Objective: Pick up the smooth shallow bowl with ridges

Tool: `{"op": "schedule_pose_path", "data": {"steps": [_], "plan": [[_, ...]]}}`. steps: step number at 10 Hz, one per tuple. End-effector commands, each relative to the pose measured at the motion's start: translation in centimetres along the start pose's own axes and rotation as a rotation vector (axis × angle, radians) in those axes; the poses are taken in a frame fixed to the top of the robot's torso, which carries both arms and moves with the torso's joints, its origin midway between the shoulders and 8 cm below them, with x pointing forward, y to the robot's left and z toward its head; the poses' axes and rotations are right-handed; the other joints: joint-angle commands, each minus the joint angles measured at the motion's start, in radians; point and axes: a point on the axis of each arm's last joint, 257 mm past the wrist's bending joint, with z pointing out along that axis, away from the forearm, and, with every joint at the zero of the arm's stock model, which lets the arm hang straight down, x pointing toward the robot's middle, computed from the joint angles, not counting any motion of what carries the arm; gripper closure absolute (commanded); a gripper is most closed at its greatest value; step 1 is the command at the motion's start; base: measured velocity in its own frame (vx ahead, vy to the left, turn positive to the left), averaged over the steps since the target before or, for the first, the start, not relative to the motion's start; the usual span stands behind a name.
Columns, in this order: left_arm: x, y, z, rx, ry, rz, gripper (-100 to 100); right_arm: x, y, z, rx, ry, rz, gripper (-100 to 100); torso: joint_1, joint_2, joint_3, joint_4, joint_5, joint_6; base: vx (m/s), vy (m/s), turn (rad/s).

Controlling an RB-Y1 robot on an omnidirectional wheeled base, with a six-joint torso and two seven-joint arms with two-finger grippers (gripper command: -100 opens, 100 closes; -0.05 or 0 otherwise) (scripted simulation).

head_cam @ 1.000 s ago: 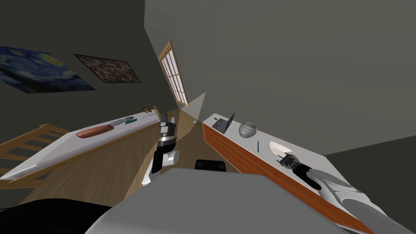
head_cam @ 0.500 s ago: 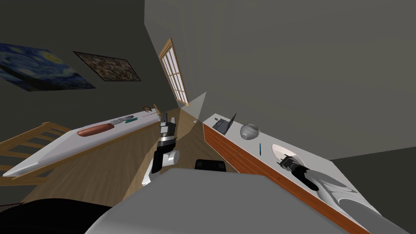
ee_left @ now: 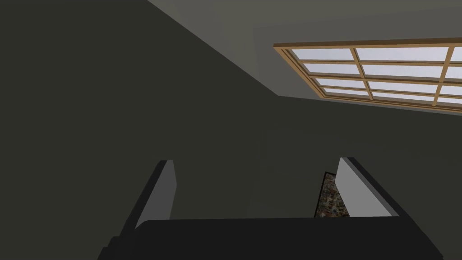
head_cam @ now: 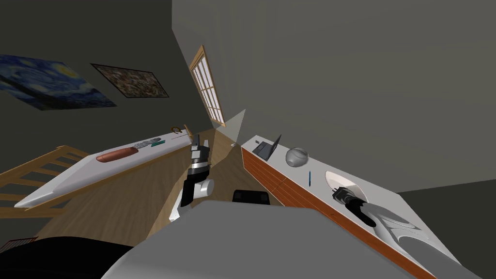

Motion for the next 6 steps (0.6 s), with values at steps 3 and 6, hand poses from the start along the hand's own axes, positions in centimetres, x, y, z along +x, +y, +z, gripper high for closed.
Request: {"op": "schedule_pose_path", "data": {"steps": [3, 6], "plan": [[0.0, 0.0, 0.0, 0.0, 0.0, 0.0, 0, 0.0, 0.1, 0.0, -0.001, 0.0, 0.0, 0, 0.001, 0.0, 0.0, 0.0, 0.001, 0.0, 0.0, 0.0, 0.0], [0.0, 0.0, 0.0, 0.0, 0.0, 0.0, 0, 0.2, -0.8, -0.2, 0.003, -0.001, -0.004, 0, 0.004, 0.001, 0.001, 0.001, 0.002, 0.0, -0.004, 0.033, -0.028]]}}
